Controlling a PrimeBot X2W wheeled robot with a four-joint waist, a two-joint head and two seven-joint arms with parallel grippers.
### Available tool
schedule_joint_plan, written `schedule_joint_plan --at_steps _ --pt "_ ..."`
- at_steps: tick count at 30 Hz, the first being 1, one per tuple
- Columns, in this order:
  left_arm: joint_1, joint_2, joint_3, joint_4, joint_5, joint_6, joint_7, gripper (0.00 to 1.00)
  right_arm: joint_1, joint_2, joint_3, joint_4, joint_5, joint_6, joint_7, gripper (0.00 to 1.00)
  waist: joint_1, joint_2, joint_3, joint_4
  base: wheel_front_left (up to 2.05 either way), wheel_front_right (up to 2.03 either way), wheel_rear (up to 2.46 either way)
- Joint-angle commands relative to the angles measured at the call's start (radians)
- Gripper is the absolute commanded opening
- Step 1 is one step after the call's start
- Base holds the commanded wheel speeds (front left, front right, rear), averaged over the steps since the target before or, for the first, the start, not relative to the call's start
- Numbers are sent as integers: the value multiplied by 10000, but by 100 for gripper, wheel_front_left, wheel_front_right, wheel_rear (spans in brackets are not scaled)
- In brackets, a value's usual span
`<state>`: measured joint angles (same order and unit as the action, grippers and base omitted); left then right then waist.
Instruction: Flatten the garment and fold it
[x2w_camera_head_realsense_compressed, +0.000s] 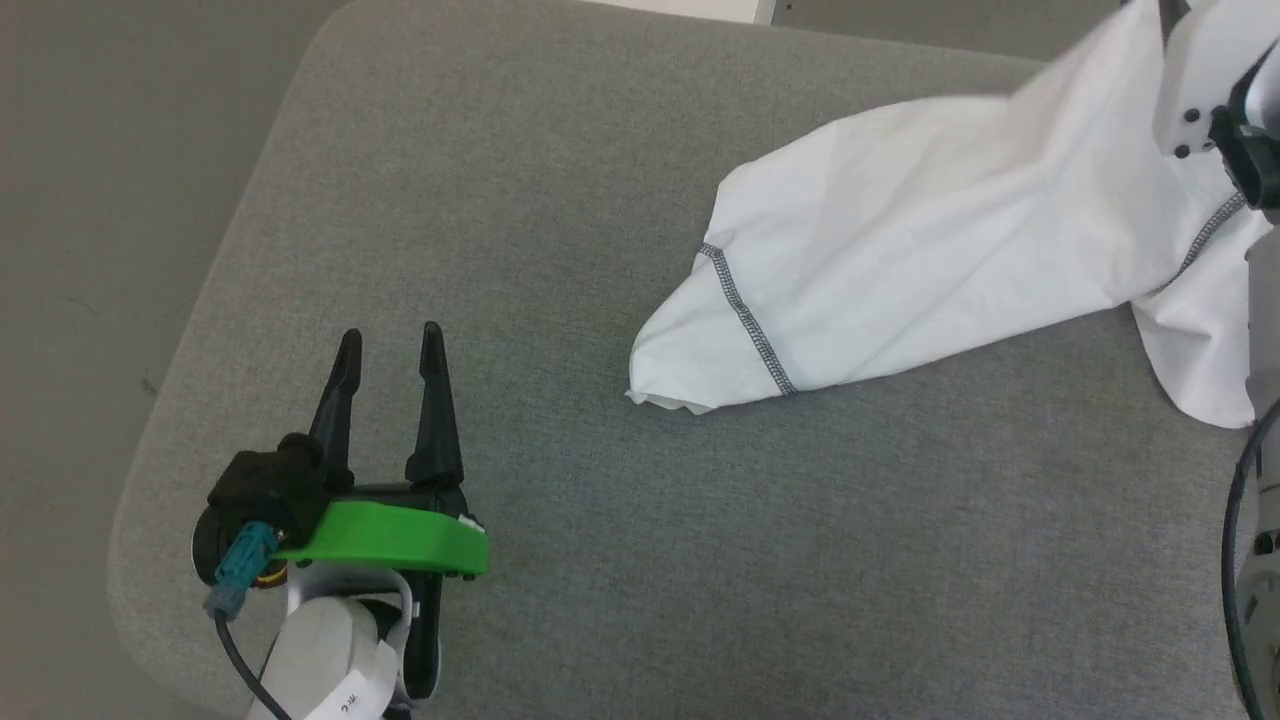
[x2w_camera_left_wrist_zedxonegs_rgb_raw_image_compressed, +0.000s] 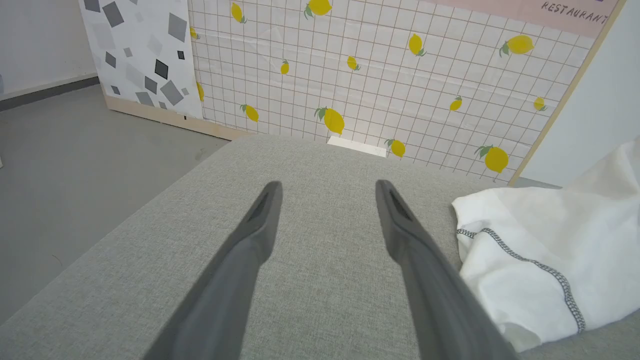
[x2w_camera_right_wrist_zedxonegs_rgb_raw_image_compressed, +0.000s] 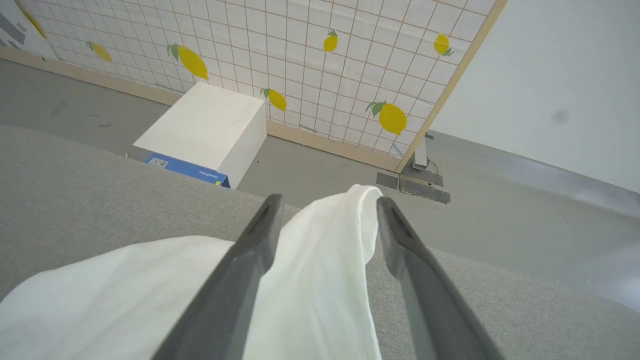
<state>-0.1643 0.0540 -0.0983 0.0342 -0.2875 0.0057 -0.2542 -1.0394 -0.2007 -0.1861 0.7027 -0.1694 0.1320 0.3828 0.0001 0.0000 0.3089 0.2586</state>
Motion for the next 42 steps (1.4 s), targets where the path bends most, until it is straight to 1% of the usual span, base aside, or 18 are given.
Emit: schedule_joint_plan --at_steps 1,4,7,13,16,20,25,27,30,34,36,40,42 --pt "-56 -36 16 69 -48 15 -76 100 208 44 -140 -123 109 -13 -401 100 -1 0 -291 -105 0 0 0" --pt "49 -36 98 164 -33 -11 -76 100 632 279 -484 -598 569 -13 -1278 100 -1 0 -664 -305 0 0 0" --pt "147 -36 133 267 -8 -89 -76 100 1409 481 -668 -1149 1142 -13 -1736 100 -1 0 -1060 -501 0 0 0" --pt "441 -34 226 531 41 -222 -76 100 4015 830 -912 -3088 2151 -13 -2250 100 -1 0 -1733 -1042 0 0 0" --pt "575 -13 210 730 0 -254 -67 100 5569 1116 -1039 -4184 2560 -13 -2179 100 -1 0 -1968 -1332 0 0 0" --pt "626 13 101 928 -56 -297 117 100 7367 1381 -1045 -5327 2931 -13 -1887 100 -1 0 -2129 -1674 0 0 0" --pt "531 25 58 1086 -208 -262 475 100 8743 1493 -1018 -6164 3382 -13 -1647 100 -1 0 -2131 -2158 0 0 0" --pt "275 91 -95 1190 -206 -368 816 100 9131 1498 -960 -6288 3774 -13 -1623 100 -1 0 -2106 -2292 0 0 0" --pt "-535 261 -217 1453 -262 -508 1587 100 9419 1501 -907 -6455 4026 -13 -1612 100 -1 0 -1937 -2436 0 0 0" --pt "-2424 636 -310 2418 -396 -643 3390 100 9354 1502 -819 -6734 4142 -13 -1613 100 -1 0 -1407 -2756 0 0 0" --pt "-3452 846 -456 3166 -326 -599 4698 100 9229 1502 -726 -6835 4167 -13 -1584 100 -1 0 -1060 -2973 0 0 0" --pt "-4986 957 -772 4514 -390 -401 7656 100 9013 1503 -655 -6917 4231 -13 -1598 100 -1 0 -430 -3349 0 0 0" --pt "-5465 1053 -1042 4895 -226 -364 8693 100 8946 1503 -651 -6901 4231 -13 -1630 100 -1 0 -169 -3485 0 0 0"
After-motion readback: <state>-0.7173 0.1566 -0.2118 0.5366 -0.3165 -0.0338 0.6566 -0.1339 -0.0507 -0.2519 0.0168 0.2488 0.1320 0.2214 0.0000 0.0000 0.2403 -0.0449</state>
